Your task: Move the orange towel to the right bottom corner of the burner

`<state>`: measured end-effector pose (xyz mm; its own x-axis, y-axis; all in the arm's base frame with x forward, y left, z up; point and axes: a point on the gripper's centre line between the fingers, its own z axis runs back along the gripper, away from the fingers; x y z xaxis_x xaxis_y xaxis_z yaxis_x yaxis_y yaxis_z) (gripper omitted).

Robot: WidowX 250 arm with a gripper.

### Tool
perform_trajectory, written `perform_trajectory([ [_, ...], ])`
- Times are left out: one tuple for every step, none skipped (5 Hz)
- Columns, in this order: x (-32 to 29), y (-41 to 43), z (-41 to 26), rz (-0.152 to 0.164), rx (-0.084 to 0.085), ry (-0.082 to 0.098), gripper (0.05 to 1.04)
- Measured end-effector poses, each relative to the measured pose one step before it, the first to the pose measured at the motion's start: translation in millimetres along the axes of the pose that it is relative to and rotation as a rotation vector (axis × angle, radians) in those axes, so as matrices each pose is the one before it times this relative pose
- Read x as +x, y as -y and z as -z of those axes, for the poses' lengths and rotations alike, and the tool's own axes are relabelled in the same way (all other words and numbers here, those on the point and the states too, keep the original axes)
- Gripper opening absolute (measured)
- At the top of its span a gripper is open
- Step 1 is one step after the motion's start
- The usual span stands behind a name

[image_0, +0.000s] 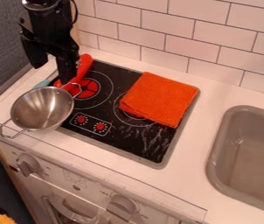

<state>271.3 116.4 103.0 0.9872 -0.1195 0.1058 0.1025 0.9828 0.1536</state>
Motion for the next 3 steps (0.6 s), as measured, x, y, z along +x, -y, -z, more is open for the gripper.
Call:
perform_trajectory([
  [-0.76, 3.62, 8.81, -0.004, -0.0135, -0.0266, 1.0],
  [14.59, 26.37, 4.7, 0.0297, -0.0013, 0.0026, 1.0],
  [19.9, 20.52, 7.52, 0.0162, -0.0121, 0.0064, 1.0],
])
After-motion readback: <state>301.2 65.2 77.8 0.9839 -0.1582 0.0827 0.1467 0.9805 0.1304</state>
